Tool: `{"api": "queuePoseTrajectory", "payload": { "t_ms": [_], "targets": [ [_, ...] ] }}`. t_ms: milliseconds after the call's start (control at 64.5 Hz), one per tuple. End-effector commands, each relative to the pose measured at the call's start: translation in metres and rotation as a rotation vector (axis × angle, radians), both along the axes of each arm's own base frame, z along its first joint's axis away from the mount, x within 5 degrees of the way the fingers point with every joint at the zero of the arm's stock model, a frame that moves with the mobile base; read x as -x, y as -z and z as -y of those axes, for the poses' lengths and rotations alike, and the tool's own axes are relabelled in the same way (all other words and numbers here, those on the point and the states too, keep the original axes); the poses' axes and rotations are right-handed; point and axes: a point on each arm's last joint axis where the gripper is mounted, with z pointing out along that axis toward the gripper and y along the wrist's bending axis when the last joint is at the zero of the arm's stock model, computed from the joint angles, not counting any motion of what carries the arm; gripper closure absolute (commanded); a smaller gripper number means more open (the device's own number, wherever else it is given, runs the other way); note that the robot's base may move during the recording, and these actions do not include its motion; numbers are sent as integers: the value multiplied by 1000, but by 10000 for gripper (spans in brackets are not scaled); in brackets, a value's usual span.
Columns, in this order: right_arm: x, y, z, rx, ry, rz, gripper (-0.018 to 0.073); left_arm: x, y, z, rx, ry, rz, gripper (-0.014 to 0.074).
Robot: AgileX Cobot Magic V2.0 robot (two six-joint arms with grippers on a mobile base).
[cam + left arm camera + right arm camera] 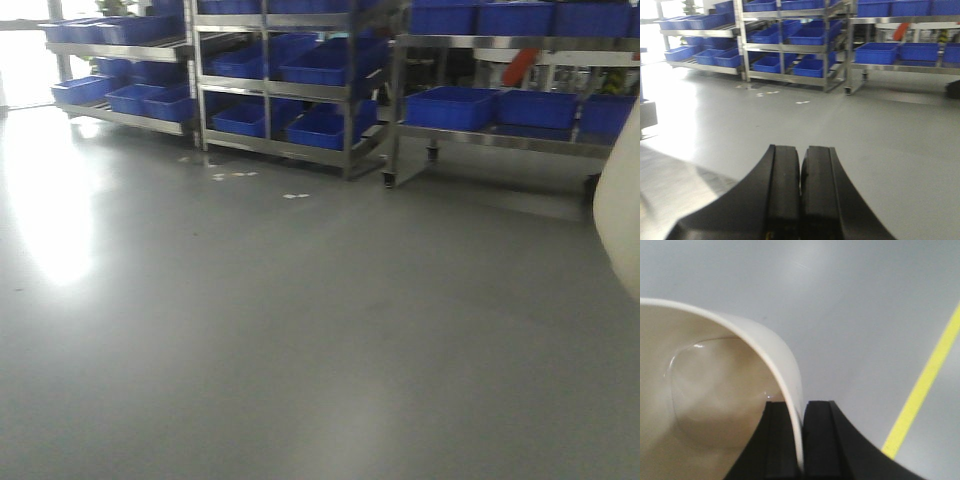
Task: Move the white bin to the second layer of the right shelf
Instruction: 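Drive away from the table holding the bin in the right gripper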
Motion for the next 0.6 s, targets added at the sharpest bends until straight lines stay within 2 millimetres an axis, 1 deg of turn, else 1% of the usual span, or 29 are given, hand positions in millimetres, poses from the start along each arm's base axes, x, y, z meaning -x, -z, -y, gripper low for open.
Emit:
{"api": "queuePoseTrajectory", "payload": {
  "t_ms": [0,589],
  "targets": [
    [-3,-14,0,4,-6,102,511,0,4,0,17,-1,59,512],
    [-3,-14,0,4,-6,102,511,0,4,0,17,-1,59,512]
  ]
}}
